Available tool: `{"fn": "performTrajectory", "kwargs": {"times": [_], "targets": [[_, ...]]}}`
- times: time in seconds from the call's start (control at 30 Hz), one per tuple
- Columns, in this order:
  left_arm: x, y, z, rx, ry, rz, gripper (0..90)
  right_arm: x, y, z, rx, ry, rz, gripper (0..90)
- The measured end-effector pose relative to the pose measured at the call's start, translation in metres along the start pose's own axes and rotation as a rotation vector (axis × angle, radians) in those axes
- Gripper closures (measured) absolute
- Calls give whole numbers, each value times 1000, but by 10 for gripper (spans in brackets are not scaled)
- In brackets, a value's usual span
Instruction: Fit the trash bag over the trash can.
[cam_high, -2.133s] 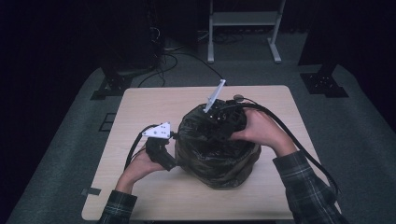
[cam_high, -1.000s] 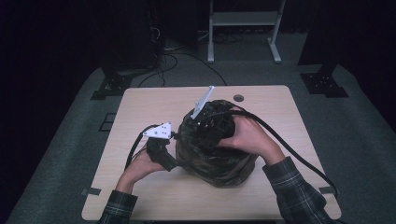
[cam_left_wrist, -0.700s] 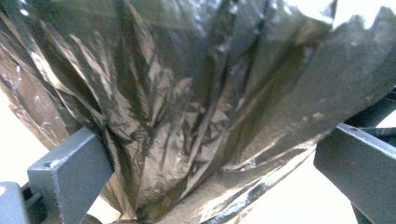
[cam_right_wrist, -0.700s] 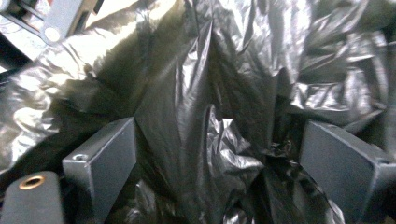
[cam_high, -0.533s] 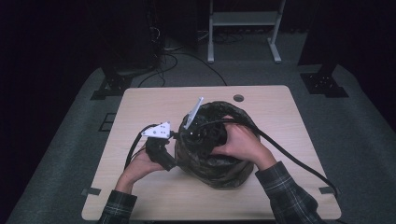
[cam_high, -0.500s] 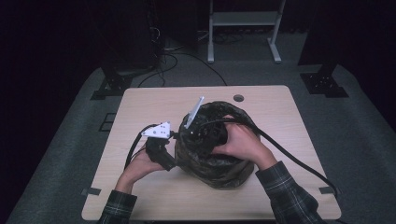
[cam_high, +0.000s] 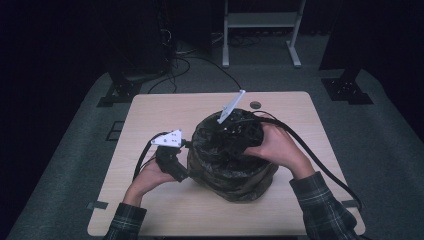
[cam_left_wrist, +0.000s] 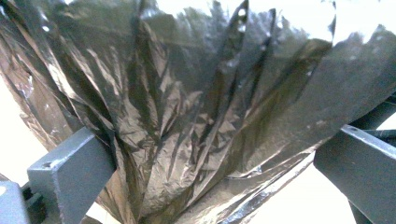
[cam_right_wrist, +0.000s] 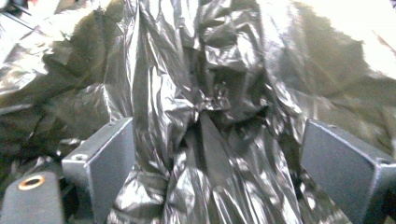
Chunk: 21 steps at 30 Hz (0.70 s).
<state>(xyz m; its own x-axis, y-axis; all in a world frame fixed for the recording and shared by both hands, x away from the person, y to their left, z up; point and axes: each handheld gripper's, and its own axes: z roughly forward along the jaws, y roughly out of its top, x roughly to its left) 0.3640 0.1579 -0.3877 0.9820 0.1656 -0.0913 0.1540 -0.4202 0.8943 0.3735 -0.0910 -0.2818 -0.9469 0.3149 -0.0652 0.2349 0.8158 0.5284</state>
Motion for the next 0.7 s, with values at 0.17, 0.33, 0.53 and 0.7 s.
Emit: {"fn": "performTrajectory", "kwargs": {"times": [0.17, 0.33, 0.53, 0.7], "targets": [[0, 1, 0, 2, -1, -3, 0, -7, -15, -15, -62, -3, 30, 96], [0, 1, 0, 6, 1, -3, 0, -13, -32, -30, -117, -2, 71, 95], [-1, 2, -7, -2, 12, -3, 0, -20, -57, -45, -167, -16, 115, 95], [-3, 3, -12, -6, 23, -9, 0, -24, -76, -58, -221, -27, 145, 95]]}}
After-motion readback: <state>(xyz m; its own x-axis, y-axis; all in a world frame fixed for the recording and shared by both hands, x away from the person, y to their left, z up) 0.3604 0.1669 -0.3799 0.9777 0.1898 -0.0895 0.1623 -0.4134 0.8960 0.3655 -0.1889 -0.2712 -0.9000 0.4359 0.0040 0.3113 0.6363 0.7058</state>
